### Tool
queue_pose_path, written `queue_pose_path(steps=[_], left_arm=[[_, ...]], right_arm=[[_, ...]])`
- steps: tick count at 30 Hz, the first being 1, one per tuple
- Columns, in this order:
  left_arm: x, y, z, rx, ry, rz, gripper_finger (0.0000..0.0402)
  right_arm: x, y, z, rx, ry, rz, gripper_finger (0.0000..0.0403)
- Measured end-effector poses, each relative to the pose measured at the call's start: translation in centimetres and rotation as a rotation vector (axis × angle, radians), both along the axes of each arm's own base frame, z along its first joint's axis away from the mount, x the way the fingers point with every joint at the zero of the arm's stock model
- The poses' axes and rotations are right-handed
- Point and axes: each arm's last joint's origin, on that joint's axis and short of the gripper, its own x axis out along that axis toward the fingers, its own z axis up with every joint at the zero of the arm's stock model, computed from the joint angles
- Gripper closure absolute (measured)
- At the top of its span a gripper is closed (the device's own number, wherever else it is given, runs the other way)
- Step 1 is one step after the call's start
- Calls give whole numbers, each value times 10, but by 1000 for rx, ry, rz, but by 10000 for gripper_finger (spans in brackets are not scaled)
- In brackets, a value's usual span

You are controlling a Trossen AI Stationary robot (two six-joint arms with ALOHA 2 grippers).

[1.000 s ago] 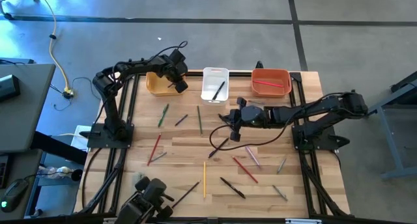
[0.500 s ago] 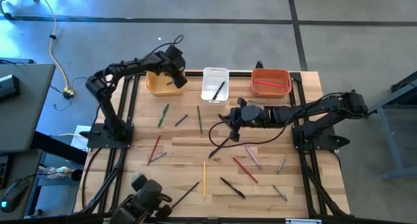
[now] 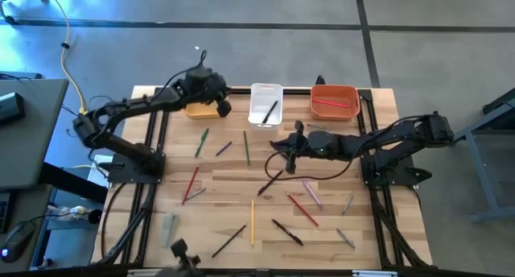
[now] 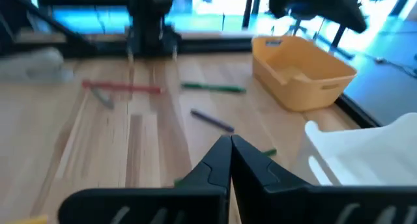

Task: Sort crayons/erasers/pens/pencils in bins
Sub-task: Put the red pencil into the orange bin

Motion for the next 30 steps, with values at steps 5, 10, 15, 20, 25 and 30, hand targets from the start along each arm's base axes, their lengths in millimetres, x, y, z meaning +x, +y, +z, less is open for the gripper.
queue_pose_path(steps=[5,10,15,20,25,30], left_arm=[[-2,-37,-14,68,-146,-139,400],[-2,-68,-29,67,-313,-284,401],[-1,-93,-40,67,-435,-385,401],[-5,-115,-50,62,-510,-445,401],[-11,-131,-60,58,-541,-486,401],[-17,-140,-64,65,-578,-511,401]], right_arm=[[-10,1,-8,12,-66,8,403],[-10,5,0,87,-34,1,403],[-5,14,9,116,113,-17,403],[-6,27,17,219,312,-50,403],[-13,45,25,337,446,-110,403],[-25,61,23,461,529,-212,403]])
